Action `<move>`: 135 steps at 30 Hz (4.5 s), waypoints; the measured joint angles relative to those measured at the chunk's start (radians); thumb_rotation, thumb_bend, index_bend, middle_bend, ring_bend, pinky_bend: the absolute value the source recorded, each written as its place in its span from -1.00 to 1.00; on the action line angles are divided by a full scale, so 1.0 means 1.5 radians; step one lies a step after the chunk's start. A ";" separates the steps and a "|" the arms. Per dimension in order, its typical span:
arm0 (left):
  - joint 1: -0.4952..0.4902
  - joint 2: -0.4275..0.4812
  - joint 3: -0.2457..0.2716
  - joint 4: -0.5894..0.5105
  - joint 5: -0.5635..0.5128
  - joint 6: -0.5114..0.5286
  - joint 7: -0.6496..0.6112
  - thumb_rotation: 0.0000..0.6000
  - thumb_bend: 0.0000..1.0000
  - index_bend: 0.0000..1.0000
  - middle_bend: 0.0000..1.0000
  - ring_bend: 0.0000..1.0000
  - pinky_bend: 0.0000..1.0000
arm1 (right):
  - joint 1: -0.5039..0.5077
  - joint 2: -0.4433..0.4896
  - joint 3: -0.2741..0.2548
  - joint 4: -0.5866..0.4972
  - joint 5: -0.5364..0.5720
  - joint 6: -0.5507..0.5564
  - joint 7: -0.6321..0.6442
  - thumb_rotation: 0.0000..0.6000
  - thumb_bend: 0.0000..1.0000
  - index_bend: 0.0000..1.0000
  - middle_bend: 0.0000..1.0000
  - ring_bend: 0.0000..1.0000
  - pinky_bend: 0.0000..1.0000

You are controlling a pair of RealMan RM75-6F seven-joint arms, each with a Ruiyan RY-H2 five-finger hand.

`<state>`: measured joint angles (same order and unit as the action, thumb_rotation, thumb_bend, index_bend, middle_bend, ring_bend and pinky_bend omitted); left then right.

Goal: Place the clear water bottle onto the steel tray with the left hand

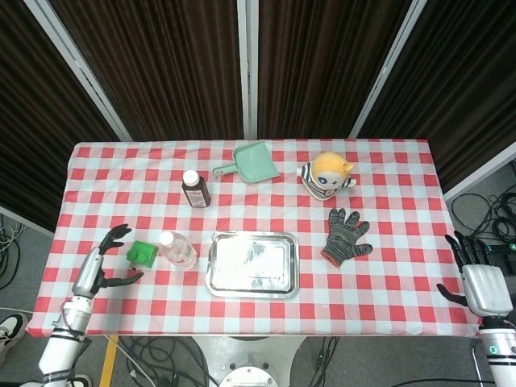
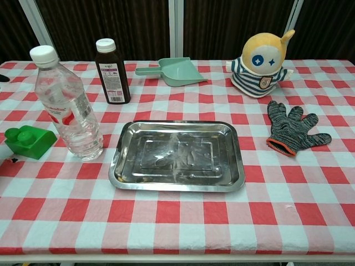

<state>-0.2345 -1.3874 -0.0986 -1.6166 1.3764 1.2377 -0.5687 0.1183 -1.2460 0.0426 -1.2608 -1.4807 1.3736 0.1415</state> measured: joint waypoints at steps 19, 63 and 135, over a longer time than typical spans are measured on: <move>-0.074 -0.080 -0.036 0.022 -0.019 -0.071 0.021 1.00 -1.00 -0.65 -0.48 -0.64 -0.54 | 0.001 0.002 0.003 0.001 0.005 -0.004 0.004 1.00 -0.76 -1.00 -1.00 -1.00 -1.00; -0.163 -0.063 -0.146 -0.027 -0.060 -0.102 0.054 1.00 -0.55 0.17 0.27 -0.01 0.13 | -0.001 0.007 0.009 0.004 0.012 -0.002 0.017 1.00 -0.76 -1.00 -1.00 -1.00 -1.00; -0.267 0.060 -0.145 -0.157 -0.115 -0.143 0.197 1.00 -0.53 0.16 0.26 0.01 0.13 | 0.000 0.007 0.005 0.003 0.005 -0.002 0.017 1.00 -0.76 -1.00 -1.00 -1.00 -1.00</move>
<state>-0.6349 -1.2980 -0.3166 -1.8527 1.2034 1.0236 -0.2727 0.1178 -1.2355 0.0495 -1.2557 -1.4725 1.3709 0.1673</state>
